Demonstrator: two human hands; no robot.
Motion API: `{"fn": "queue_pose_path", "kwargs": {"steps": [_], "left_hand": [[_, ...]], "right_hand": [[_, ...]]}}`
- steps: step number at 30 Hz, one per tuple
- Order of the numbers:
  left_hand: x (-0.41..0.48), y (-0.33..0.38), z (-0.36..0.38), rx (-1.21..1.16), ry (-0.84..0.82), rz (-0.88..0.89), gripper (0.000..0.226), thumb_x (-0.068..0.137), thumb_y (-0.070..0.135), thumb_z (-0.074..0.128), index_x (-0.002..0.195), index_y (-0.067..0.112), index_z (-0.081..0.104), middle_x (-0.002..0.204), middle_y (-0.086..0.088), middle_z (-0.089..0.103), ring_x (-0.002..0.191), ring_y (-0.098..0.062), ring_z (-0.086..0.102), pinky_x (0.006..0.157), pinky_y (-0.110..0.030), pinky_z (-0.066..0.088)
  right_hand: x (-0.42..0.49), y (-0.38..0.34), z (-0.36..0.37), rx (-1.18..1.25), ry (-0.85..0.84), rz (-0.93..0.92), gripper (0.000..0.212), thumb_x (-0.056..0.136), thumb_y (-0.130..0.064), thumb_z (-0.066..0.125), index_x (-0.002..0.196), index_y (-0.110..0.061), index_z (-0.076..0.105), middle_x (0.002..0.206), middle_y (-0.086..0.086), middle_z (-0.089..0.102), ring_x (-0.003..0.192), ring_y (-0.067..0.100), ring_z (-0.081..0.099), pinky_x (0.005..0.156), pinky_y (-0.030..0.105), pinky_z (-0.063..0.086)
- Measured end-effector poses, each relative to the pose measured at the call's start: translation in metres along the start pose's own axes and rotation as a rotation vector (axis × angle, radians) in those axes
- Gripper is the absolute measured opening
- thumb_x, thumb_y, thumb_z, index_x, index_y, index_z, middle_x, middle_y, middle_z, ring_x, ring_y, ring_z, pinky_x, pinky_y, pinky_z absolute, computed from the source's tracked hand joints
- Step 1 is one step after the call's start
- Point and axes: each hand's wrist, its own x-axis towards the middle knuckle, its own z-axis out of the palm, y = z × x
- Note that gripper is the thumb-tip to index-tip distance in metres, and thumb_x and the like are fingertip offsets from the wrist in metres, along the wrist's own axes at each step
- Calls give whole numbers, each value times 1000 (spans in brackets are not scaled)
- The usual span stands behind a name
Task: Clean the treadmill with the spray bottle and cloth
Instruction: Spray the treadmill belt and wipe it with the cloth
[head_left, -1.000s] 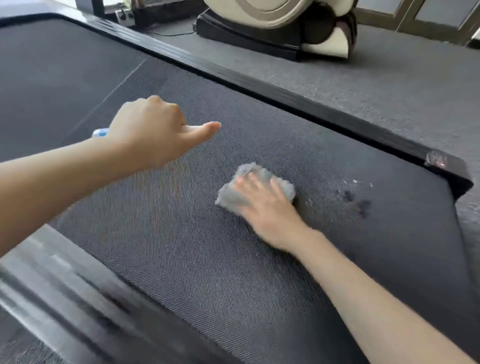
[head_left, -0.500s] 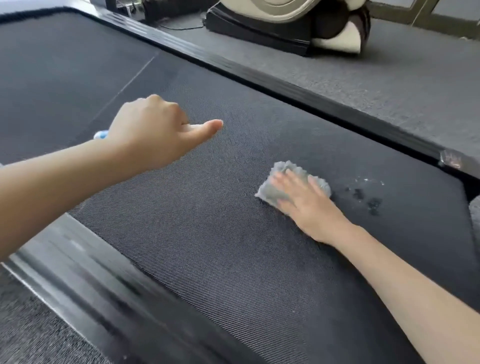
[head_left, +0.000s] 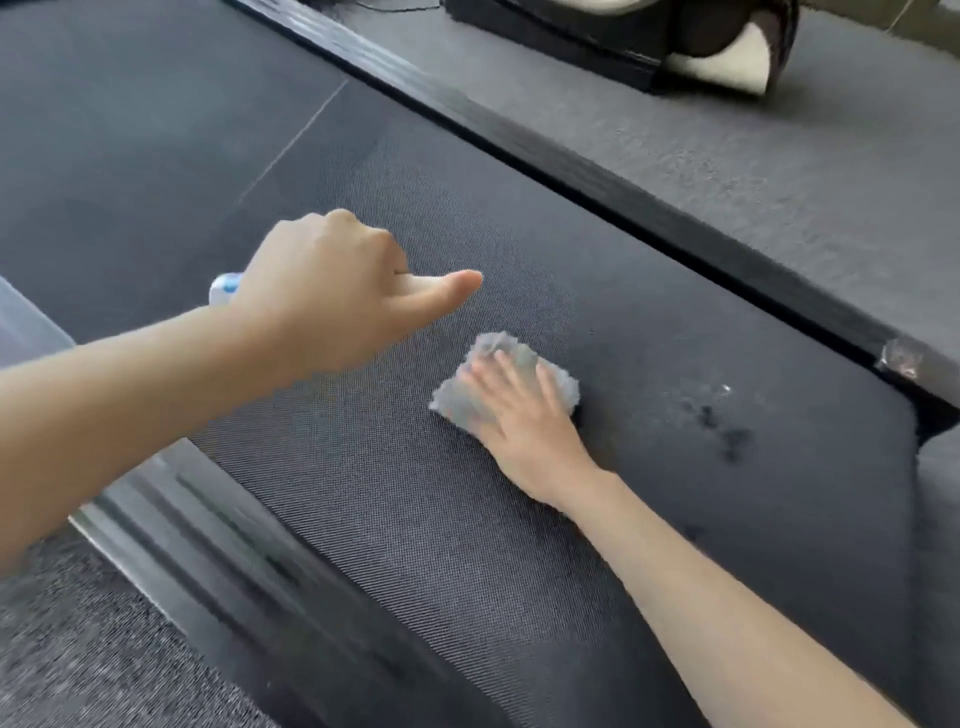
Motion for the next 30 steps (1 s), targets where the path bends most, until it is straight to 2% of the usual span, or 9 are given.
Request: {"fn": "queue_pose_path", "kwargs": {"steps": [3,5,8,12,16,19,24,27,30], "left_hand": [[1,1,15,-14,31,34,83,76,85,23,47,8,34,46,-8,41,45,-24,39,46,-29,24],[3,-1,30,-28,59,75,84,75,86,21,46,9,34,47,-9,43,46,-25,42,47,-29,27],[5,1,47,-89,95,138,82,74,84,17,43,11,34,45,-9,43,46,-25,44,48,-29,29],[4,18,48,-168,63,198,79,71,82,13,44,10,31,44,-6,42,46,-26,45,51,-30,30],[-2,43,37,-209,26,238,78,72,83,14,45,11,31,45,-5,41,49,-28,48,55,-32,41],[-10,62,37,-195,43,255,79,78,82,23,46,11,32,49,-6,44,55,-31,51,64,-36,48],[-30,85,63,-183,61,246,75,78,77,23,48,9,33,50,-7,44,55,-31,49,63,-35,44],[-50,97,77,-182,68,234,76,78,79,23,47,10,33,49,-6,44,55,-31,48,60,-33,40],[-68,105,83,-167,63,219,77,70,84,12,46,13,30,46,-3,40,49,-28,45,56,-31,38]], "right_hand": [[-27,-61,26,19,-10,-240,52,100,-41,31,149,-27,23,157,-9,17,146,10,-2,117,43,-9],[-40,-72,37,-17,27,-290,51,100,-38,38,148,-28,28,157,-10,21,147,11,3,118,43,-5],[-68,-71,36,-50,8,-290,50,100,-37,40,148,-29,29,157,-11,21,147,10,2,119,44,0],[-128,-63,25,-46,-113,-210,49,102,-39,34,149,-30,25,158,-14,14,147,9,-3,118,46,4],[-180,-49,13,47,-144,28,53,101,-40,31,151,-37,13,157,-23,0,145,5,-10,116,37,-10],[-203,-43,11,65,-112,116,53,101,-43,29,150,-41,10,155,-28,-4,145,3,-11,114,30,-16],[-224,-31,17,14,-32,145,51,101,-47,24,149,-42,9,155,-29,-5,143,0,-13,115,30,-15],[-247,-20,17,8,-65,198,53,96,-53,11,148,-45,4,152,-33,-12,141,-4,-19,114,29,-18],[-276,-4,13,32,-45,281,56,91,-59,3,146,-48,4,151,-35,-12,140,-6,-18,116,31,-14]]}}
